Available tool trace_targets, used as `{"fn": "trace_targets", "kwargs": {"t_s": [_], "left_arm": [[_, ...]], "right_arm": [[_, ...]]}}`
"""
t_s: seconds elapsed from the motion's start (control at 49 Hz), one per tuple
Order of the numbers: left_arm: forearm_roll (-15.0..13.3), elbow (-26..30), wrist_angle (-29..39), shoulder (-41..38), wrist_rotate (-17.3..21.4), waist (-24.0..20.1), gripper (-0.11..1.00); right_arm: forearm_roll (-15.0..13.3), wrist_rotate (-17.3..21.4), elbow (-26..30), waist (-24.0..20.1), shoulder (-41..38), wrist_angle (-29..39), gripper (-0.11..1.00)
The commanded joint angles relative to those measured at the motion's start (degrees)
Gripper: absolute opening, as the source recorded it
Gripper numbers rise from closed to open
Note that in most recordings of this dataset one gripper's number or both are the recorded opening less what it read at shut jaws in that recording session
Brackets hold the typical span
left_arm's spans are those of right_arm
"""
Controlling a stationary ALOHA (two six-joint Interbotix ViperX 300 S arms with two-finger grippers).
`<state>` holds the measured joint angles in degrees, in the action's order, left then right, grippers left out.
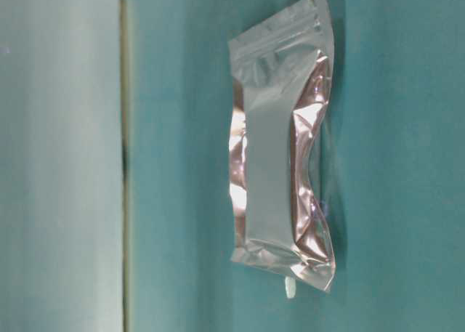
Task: Hand over the silver zip bag and make it stand upright.
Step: 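Move the right gripper toward the right edge of the silver zip bag, then close the right gripper on the bag's right edge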
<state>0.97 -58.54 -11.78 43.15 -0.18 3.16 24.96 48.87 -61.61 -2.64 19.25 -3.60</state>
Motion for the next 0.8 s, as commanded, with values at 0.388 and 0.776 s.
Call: {"fn": "trace_targets", "kwargs": {"t_s": [0.388, 0.776], "left_arm": [[0.1, 1.2, 2.5, 0.0, -0.4, -0.2, 0.01], [0.1, 1.2, 2.7, 0.2, -0.4, -1.0, 0.01]], "right_arm": [[0.1, 1.6, 7.1, 0.1, -20.0, -11.3, 0.94], [0.1, 2.5, 8.8, 0.0, -24.3, -16.1, 0.94]]}}
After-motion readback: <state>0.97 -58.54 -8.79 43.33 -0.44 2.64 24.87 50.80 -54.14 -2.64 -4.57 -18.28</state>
